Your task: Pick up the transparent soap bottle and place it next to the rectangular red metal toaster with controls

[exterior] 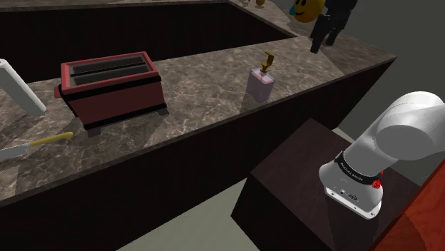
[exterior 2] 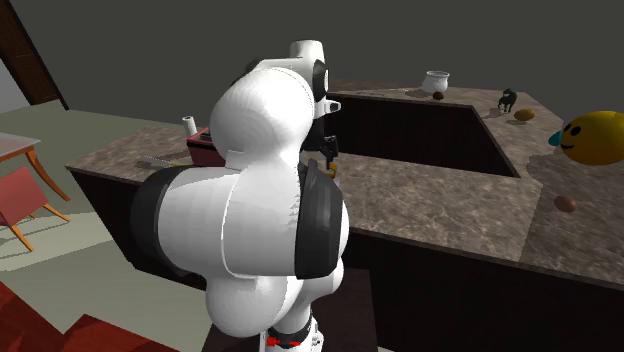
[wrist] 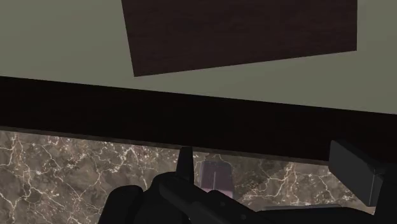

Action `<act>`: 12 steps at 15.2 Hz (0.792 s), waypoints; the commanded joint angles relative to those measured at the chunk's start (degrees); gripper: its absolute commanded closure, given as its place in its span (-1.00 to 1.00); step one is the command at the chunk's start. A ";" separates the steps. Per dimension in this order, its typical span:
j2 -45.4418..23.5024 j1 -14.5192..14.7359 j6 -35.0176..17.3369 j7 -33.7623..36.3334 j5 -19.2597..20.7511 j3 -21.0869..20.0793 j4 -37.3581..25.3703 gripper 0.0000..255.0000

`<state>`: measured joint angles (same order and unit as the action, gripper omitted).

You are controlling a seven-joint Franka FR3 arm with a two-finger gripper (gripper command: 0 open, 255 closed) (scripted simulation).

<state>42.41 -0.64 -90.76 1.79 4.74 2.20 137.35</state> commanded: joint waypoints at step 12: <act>-10.27 -1.52 -32.46 2.16 0.60 2.96 12.07 -1.00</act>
<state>33.54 -2.11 -119.49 3.58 5.36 5.01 148.35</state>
